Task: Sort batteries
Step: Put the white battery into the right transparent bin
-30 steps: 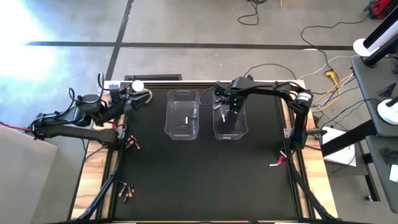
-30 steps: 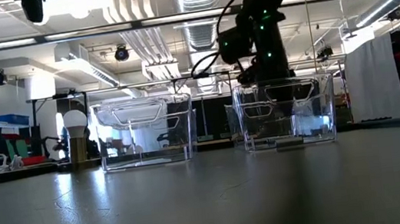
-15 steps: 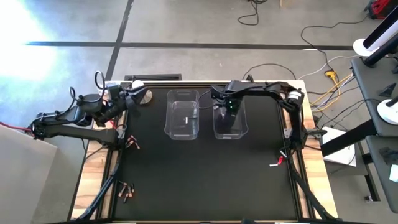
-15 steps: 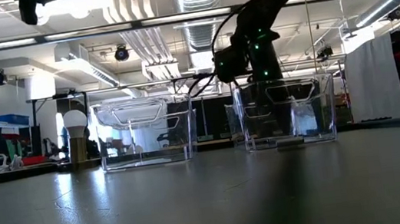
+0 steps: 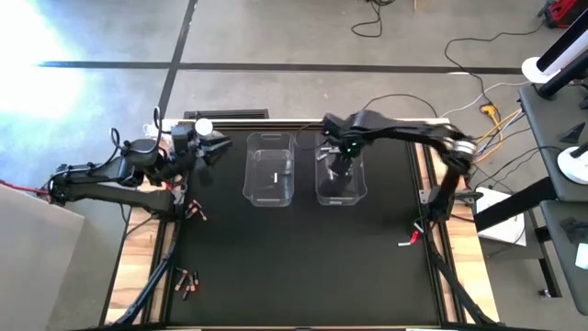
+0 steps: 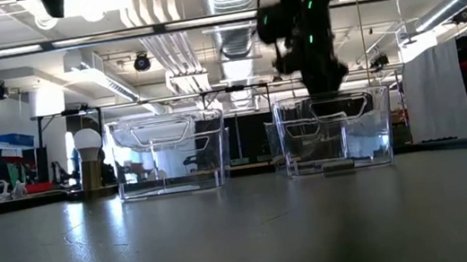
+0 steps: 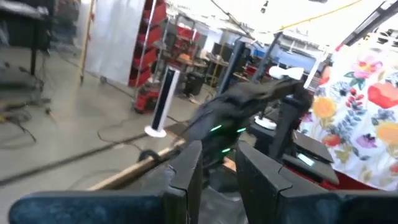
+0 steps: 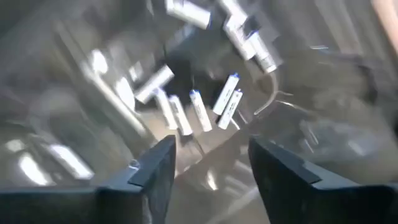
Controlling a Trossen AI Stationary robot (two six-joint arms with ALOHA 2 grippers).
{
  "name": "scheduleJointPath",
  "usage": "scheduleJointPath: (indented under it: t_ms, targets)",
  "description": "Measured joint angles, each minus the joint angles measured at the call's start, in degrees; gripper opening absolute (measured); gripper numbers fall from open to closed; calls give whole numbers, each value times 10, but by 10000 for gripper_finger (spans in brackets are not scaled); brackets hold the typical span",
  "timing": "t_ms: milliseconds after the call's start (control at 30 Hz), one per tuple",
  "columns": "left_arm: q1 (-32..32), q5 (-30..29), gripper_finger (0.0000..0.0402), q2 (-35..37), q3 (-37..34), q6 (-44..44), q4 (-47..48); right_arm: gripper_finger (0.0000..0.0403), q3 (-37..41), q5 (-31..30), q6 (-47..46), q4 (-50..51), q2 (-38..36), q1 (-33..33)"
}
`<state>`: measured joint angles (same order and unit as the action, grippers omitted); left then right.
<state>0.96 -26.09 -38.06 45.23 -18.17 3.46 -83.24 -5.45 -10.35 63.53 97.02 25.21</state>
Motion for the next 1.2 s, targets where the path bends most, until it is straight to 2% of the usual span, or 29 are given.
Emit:
scheduleJointPath:
  t_ms: [133,233,467,600,733,933,1100,1200]
  targets:
    - [13,-4,77,-21,0,46,-23,219,0,-6,-119,1,-98,-34]
    - [22,-3,77,-40,8,55,-20,233,0,-14,-172,1,-149,-74]
    - [23,-4,77,-79,9,85,-21,256,1,-51,-259,3,-199,-165]
    - [23,-4,77,-107,8,111,-51,257,1,-69,-339,3,-200,-237]
    - [23,-4,77,-136,12,40,-94,254,1,-120,-358,7,-181,-306]
    - [23,-4,77,-210,52,55,-115,261,1,-114,-417,28,-148,-356]
    - [21,9,77,-276,119,26,-115,260,1,-79,-390,71,-131,-358]
    - [23,69,77,-308,153,14,-111,255,3,-76,-336,100,-124,-358]
